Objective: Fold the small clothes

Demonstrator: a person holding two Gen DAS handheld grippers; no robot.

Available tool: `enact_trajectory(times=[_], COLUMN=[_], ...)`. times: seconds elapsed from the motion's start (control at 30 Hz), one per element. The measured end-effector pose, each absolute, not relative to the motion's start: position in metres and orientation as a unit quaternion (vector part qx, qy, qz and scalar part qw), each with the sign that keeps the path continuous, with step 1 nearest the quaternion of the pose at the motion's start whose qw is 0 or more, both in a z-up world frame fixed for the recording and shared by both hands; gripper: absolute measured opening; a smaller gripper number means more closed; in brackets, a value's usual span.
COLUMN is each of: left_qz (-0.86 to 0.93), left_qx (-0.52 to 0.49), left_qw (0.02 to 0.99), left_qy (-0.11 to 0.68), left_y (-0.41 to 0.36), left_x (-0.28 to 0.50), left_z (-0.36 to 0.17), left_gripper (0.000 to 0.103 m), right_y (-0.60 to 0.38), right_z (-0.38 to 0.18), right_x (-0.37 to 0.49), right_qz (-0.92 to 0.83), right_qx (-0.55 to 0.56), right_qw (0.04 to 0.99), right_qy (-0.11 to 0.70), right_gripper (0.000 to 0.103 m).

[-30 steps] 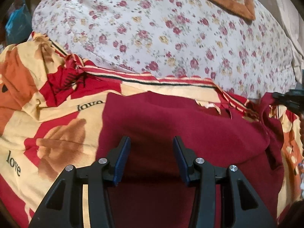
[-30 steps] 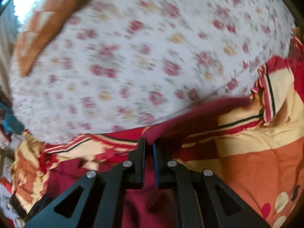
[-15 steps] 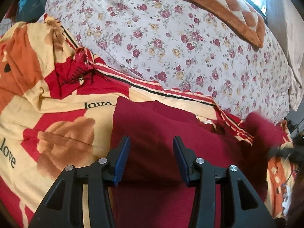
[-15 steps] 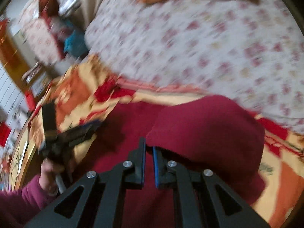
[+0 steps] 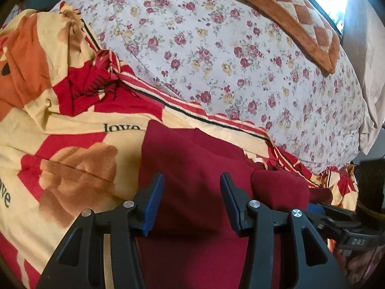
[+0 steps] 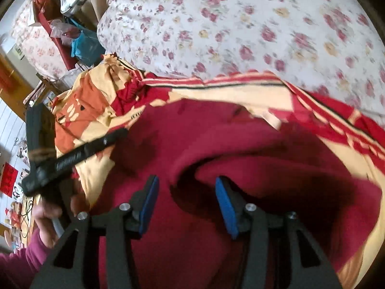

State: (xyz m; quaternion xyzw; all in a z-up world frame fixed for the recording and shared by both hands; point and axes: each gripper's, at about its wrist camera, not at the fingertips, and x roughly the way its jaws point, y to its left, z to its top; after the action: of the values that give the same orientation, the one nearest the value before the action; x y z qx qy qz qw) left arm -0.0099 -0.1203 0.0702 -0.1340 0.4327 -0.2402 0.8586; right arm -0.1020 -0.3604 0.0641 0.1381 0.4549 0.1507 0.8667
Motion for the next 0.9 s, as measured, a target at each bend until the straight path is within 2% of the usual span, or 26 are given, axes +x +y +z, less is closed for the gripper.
enact_trajectory(times=[0.1,0.37,0.63,0.7,0.8,0.9], left_qz=[-0.238,-0.234,-0.264,-0.273,-0.281,-0.275], left_qx=[-0.148,-0.197,-0.168,-0.181,-0.222,-0.23], left_qw=[0.863,0.854,0.847,0.842,0.828,0.822], left_qy=[0.419,0.422,0.43,0.428,0.432,0.443], left_y=[-0.109,-0.089,-0.111,-0.112,-0.113,-0.122], left_x=[-0.007,0.003,-0.004,-0.005,-0.005,-0.005], left_z=[0.076,0.077,0.075,0.076,0.074,0.077], left_gripper=[0.027,0.028,0.029,0.029,0.037,0.037], right_y=[-0.324,-0.296,-0.362,-0.374,-0.396,-0.419], right_z=[0.068,0.058,0.086,0.089,0.09,0.088], right_x=[-0.081,-0.107,-0.159,-0.177,-0.206,-0.228], right_qz=[0.165,0.188,0.162,0.139,0.095,0.026], right_qx=[0.096,-0.016,0.086,0.09,0.097,0.071], right_qw=[0.872,0.865,0.88,0.887,0.896,0.904], right_qy=[0.451,0.466,0.439,0.431,0.423,0.422], right_gripper=[0.063,0.066,0.066,0.067,0.068,0.068])
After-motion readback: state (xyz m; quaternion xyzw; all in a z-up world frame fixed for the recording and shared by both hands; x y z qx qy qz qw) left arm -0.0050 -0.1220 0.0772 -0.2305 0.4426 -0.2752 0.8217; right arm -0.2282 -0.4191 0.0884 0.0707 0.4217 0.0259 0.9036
